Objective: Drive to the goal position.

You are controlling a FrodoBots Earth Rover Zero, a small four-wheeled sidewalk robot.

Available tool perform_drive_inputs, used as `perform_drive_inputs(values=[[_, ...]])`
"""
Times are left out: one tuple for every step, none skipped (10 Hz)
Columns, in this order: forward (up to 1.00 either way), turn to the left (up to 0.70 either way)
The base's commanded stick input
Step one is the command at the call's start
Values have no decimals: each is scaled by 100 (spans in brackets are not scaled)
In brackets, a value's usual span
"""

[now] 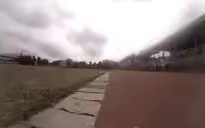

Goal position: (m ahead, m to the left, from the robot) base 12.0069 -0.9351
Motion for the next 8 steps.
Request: perform_drive_inputs(values=[[100,0],[100,0],[100,0],[100,0],[100,0],[100,0],[100,0],[100,0]])
